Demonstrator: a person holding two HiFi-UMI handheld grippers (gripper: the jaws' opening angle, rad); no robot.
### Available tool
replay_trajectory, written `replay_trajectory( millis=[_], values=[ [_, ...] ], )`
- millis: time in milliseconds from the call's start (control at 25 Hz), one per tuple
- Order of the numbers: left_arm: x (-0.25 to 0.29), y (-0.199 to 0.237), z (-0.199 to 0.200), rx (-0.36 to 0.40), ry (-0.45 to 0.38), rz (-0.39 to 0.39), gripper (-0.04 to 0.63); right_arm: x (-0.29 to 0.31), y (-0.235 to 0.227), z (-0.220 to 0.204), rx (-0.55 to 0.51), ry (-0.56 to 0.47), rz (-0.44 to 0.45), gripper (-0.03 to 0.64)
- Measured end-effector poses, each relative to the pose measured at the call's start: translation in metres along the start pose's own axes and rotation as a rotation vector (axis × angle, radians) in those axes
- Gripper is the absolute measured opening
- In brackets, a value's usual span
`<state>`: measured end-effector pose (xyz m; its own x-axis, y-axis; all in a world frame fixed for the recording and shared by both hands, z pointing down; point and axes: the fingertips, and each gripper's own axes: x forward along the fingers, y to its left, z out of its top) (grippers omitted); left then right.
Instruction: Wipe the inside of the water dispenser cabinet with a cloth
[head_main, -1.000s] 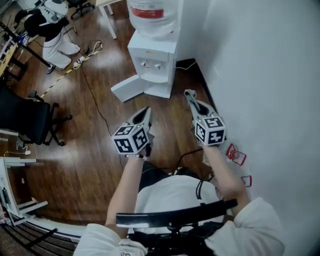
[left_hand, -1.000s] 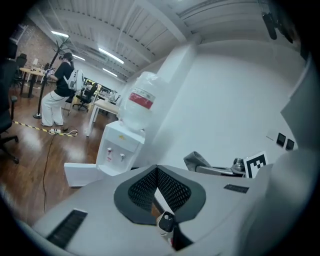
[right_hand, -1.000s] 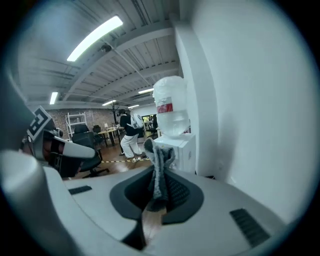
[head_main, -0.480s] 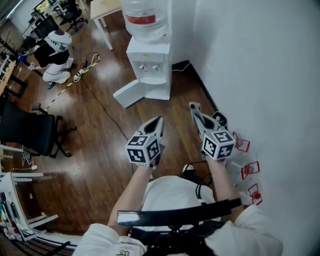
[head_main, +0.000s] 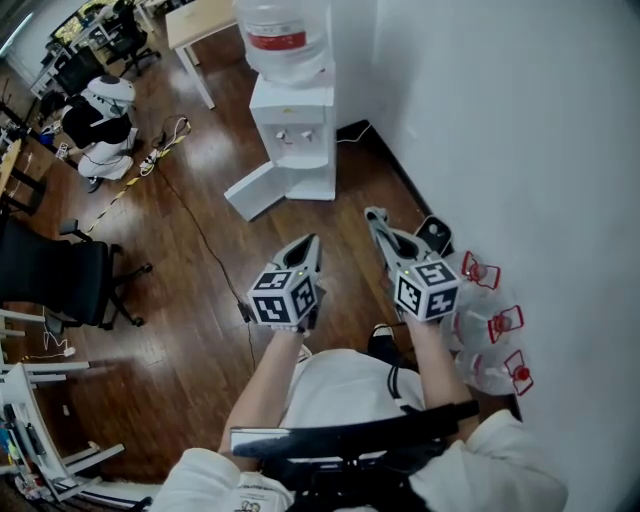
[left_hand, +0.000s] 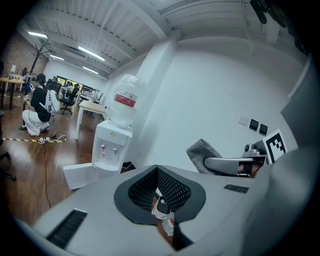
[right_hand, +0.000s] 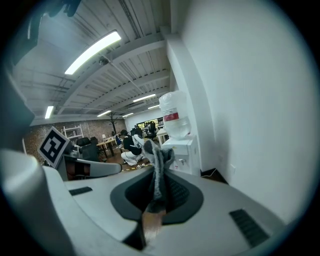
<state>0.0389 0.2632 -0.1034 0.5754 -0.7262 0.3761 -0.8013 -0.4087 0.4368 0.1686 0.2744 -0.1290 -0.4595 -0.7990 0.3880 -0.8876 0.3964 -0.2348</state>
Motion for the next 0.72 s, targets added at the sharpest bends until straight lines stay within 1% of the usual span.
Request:
replay_trajectory(
  millis=[160,360,720],
  values=[
    [-0.006,0.004,0.004,-0.006,-0.013,0.004,-0.012,0.003,0.007,-0.001,-0.006,0.011,0.010,0.032],
    [-0.012,0.018,0.007,-0.030,-0.035,0.023,-0.012,0.012,0.014,-0.003,-0.018,0.023,0.018,0.032],
    [-0.022,0.023,0.011,-0.037,-0.050,0.028,-0.012,0.014,0.023,-0.002,-0.028,0.030,0.026,0.032]
  ],
)
